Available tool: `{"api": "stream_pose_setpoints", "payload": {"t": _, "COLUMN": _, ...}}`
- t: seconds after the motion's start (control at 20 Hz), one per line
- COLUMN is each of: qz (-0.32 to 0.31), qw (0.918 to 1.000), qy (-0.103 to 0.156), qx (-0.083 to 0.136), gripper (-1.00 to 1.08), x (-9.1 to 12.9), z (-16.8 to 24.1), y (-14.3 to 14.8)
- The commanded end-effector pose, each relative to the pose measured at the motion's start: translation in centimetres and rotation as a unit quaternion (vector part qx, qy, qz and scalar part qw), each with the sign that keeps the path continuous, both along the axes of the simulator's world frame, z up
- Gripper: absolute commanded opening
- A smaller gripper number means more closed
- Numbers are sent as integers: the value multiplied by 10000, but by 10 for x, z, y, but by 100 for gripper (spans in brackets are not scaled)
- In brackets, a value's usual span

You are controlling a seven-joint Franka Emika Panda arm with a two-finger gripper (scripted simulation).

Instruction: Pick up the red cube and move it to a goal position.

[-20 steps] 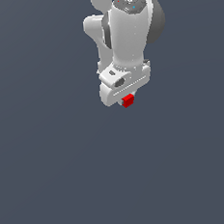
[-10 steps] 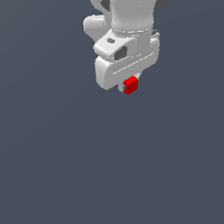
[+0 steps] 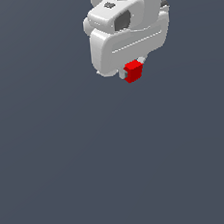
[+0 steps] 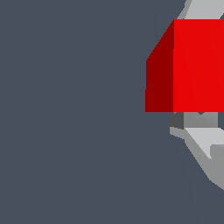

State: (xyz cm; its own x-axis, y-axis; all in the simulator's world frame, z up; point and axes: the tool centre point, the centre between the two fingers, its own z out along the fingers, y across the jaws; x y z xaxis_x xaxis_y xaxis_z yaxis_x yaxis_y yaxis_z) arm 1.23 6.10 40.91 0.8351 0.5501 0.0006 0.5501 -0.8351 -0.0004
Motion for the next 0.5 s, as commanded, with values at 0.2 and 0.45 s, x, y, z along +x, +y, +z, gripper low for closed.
{"api": "stream_pose_setpoints", "payload": {"t": 0.2, "qz": 0, "qw": 10000, "qy": 2, "qx": -1, "gripper": -100, "x": 6, "z": 17, "y": 0}}
{"api": "stream_pose_setpoints", "payload": {"t": 0.45, "qz": -2, "qw": 10000, "qy": 1, "qx": -4, "gripper": -100, "x": 7, "z": 21, "y": 0}}
